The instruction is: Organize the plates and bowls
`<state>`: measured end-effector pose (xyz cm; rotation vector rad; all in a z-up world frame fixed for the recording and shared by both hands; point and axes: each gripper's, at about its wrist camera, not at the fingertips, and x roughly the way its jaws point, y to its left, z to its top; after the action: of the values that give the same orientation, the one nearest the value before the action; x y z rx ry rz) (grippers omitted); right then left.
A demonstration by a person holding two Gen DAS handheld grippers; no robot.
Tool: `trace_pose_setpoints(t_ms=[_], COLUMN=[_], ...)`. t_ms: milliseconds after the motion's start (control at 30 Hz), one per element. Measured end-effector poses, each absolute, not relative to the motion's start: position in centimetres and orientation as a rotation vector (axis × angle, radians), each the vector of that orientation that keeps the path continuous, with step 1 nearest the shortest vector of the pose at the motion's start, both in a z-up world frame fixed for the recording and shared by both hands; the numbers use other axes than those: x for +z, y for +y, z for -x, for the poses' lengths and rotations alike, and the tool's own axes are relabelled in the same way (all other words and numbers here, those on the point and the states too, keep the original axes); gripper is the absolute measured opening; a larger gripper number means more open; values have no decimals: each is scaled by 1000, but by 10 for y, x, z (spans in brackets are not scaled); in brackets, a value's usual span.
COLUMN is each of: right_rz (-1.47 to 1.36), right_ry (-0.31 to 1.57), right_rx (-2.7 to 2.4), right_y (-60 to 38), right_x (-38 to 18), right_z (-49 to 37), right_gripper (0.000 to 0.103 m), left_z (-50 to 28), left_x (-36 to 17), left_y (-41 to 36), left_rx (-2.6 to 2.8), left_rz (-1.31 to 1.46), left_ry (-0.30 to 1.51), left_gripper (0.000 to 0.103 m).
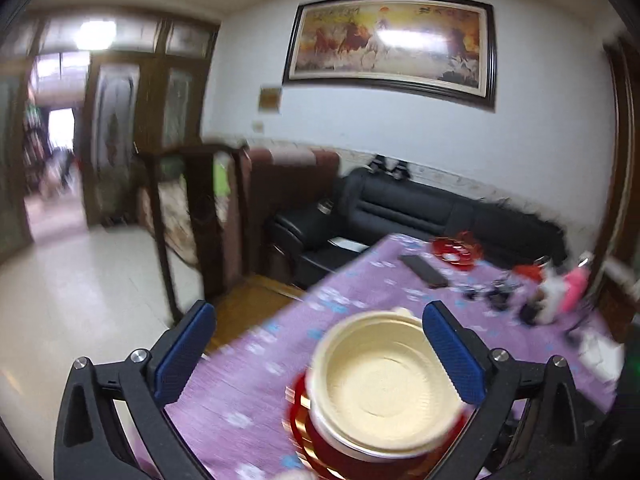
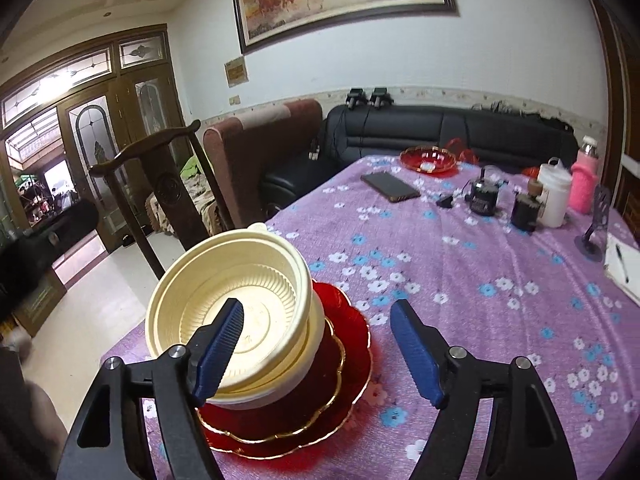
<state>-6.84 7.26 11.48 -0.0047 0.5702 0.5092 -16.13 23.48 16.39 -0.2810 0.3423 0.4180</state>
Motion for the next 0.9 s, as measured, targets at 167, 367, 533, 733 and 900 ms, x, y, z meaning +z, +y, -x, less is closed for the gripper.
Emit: trace_pose_setpoints(t_ms=[167, 367, 533, 733, 900], right_rz=[48, 85, 87, 111, 122], right_ry=[528, 504, 503, 503, 499], right_rx=[514, 523, 526, 541, 552], right_y=[71, 71, 71, 78, 84], right_x=[116, 115, 114, 110, 112], right_z=[82, 91, 91, 92, 91], right_gripper=[83, 85, 85, 85, 86], left_z=[150, 155, 155, 145, 137], left_x=[158, 162, 164, 159, 154], left_y=[248, 243, 239, 226, 218], left_rx=[416, 405, 383, 383, 392], left_rz=[358, 349, 311, 226, 183], left_ry=[424, 390, 369, 420, 460], left_gripper=[103, 103, 103, 103, 103])
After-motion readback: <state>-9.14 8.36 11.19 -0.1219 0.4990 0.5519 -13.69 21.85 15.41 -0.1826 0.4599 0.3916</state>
